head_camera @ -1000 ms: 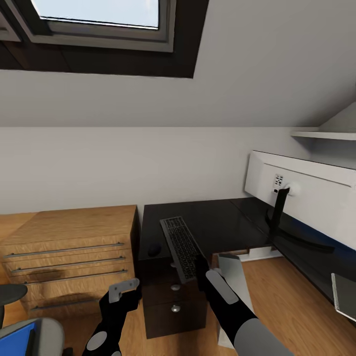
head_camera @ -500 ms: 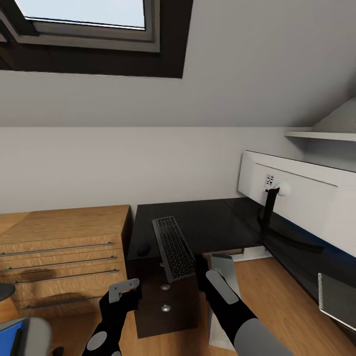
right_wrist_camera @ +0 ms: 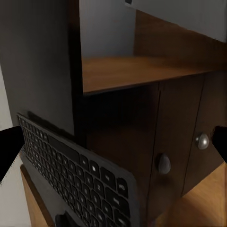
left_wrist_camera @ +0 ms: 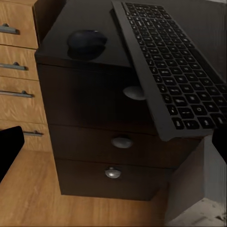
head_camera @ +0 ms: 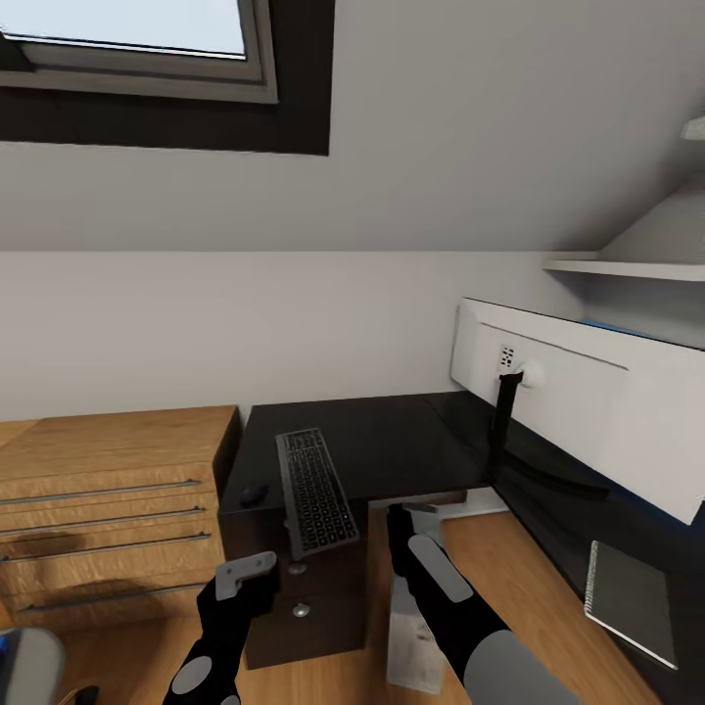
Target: In the bedroom, organize the workspace by keeping the computer under the desk, ensuring the monitor is on the desk, placing the keyboard on the desk next to the monitor, placing the mouse on the desk next to the keyboard, moving the folder from the swivel chair onto the desk next to the mouse, stacking the notebook on top of the folder with the pen on top of the notebook, and positioning the swivel chair next to the desk.
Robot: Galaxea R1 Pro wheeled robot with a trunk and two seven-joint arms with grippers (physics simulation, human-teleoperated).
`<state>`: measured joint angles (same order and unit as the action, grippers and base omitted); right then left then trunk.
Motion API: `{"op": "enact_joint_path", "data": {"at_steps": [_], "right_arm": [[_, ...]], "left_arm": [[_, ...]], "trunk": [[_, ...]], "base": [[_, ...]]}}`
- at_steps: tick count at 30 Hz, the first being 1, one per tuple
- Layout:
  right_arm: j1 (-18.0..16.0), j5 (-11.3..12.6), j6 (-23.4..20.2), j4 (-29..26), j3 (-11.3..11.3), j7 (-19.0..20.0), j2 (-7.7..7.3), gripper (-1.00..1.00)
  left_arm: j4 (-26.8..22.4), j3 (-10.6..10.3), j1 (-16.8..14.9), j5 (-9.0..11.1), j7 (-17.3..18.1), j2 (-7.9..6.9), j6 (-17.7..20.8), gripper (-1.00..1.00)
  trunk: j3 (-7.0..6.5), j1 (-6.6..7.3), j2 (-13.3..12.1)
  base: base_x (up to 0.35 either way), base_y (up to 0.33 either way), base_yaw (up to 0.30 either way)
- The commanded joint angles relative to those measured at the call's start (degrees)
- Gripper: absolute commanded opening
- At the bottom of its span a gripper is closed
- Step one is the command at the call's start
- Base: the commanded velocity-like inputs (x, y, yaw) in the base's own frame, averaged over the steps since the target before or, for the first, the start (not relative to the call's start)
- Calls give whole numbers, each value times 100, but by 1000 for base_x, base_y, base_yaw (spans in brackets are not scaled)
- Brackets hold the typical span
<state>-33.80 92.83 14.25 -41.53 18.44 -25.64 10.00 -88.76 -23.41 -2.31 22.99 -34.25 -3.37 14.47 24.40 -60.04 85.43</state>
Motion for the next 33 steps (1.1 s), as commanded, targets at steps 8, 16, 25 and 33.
{"op": "enact_joint_path", "data": {"at_steps": [8,16,25,33], "right_arm": [[-4,8,51,0,15,244,0,100],[-4,-15,51,41,41,975,0,100],[-4,-83,43,130,70,1387,-122,100],[-4,-1361,56,1335,288,1427,-131,100]], "left_arm": [[-9,-15,-6,31,-46,-6,21,100],[-9,-15,-6,35,-48,-6,21,100],[149,16,-6,34,-54,3,21,100],[312,-11,-6,28,-48,36,21,100]], "trunk": [[-29,44,-76],[-173,220,-397],[-334,417,-758],[-478,593,-1079]], "base": [[0,-49,0],[0,-4,0],[0,0,0],[0,0,0]]}}
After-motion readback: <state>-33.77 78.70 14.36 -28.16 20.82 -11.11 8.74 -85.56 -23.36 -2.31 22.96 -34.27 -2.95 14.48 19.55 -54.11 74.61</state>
